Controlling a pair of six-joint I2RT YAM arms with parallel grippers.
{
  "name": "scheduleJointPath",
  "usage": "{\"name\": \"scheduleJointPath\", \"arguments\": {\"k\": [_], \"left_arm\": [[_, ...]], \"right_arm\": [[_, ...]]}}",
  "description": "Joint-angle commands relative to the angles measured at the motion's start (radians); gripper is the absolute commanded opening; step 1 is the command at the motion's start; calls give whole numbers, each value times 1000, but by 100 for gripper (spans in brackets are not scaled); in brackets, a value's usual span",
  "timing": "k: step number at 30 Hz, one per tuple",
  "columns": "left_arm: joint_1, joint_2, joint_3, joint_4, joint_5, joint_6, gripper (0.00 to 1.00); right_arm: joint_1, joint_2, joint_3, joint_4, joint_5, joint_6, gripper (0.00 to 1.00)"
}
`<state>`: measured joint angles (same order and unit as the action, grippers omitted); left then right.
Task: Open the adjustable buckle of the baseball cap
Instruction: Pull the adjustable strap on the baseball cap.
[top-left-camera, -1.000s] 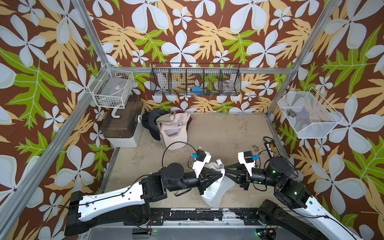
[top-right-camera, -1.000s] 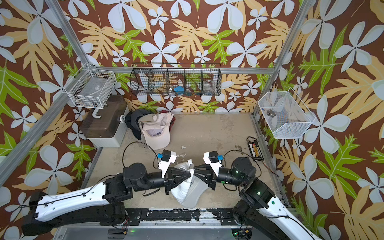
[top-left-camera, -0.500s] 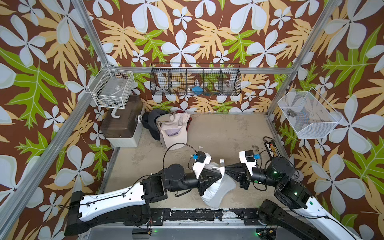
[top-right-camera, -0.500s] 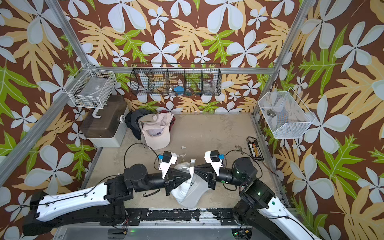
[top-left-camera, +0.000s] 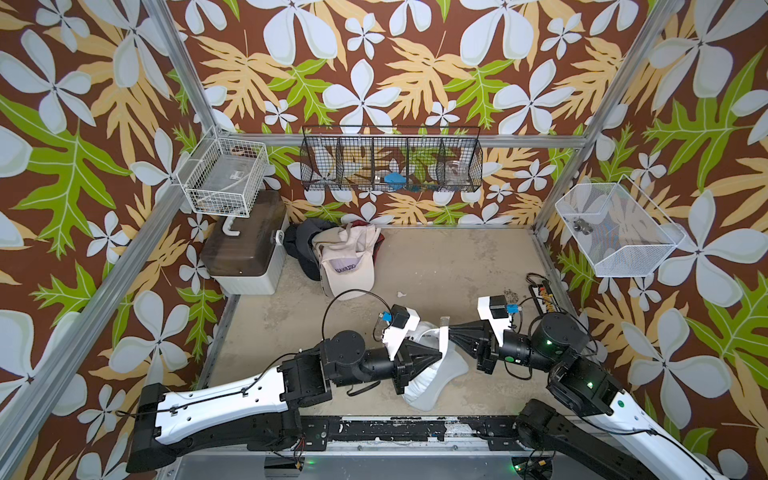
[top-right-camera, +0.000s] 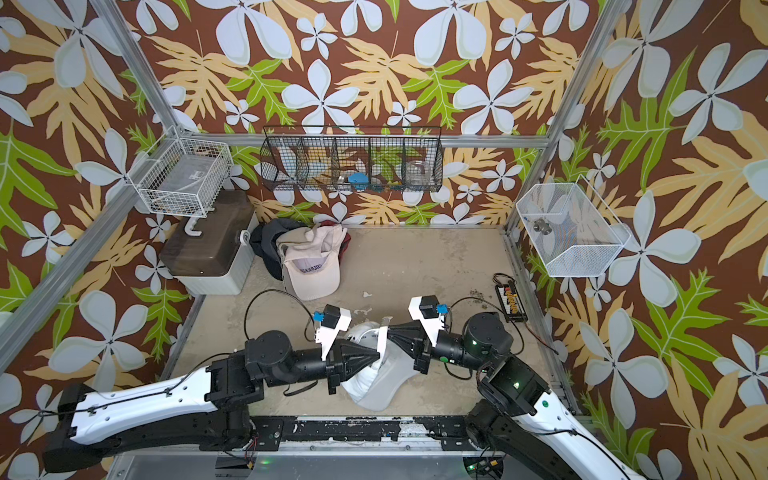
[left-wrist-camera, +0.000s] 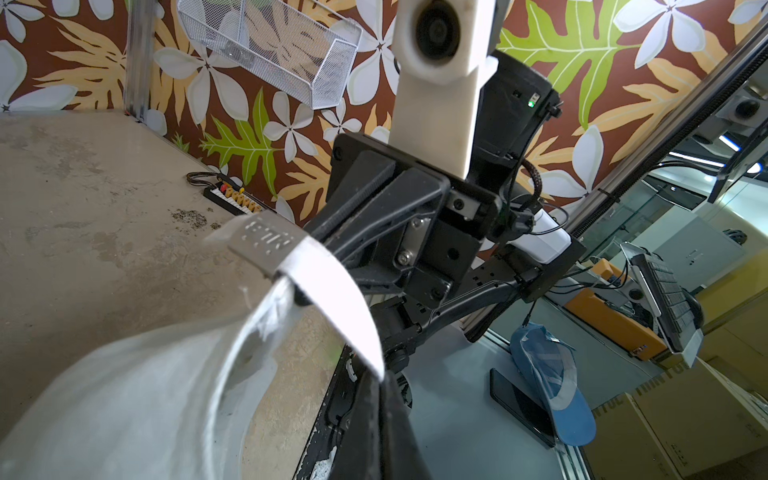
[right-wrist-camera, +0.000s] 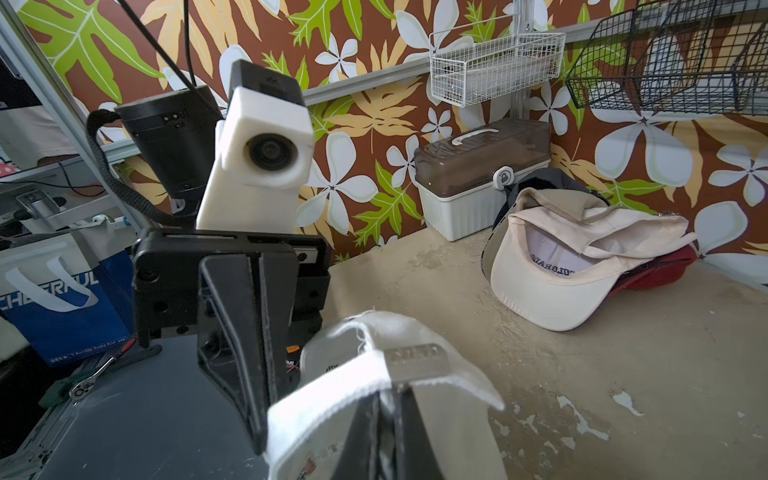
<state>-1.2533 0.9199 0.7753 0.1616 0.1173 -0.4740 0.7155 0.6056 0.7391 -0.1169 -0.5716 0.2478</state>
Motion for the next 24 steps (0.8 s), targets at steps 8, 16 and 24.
{"name": "scheduleJointPath", "arguments": {"k": [8, 16, 24], "left_arm": [[-5, -7, -13, 23, 24, -6, 0], [-6, -9, -16, 20, 37, -2, 0], [-8, -26, -27, 15, 45, -3, 0]], "right_arm": [[2, 4, 13, 49, 73, 7, 0], [1, 33, 39, 34, 126, -8, 0], [1, 64, 55, 48, 157, -3, 0]]}}
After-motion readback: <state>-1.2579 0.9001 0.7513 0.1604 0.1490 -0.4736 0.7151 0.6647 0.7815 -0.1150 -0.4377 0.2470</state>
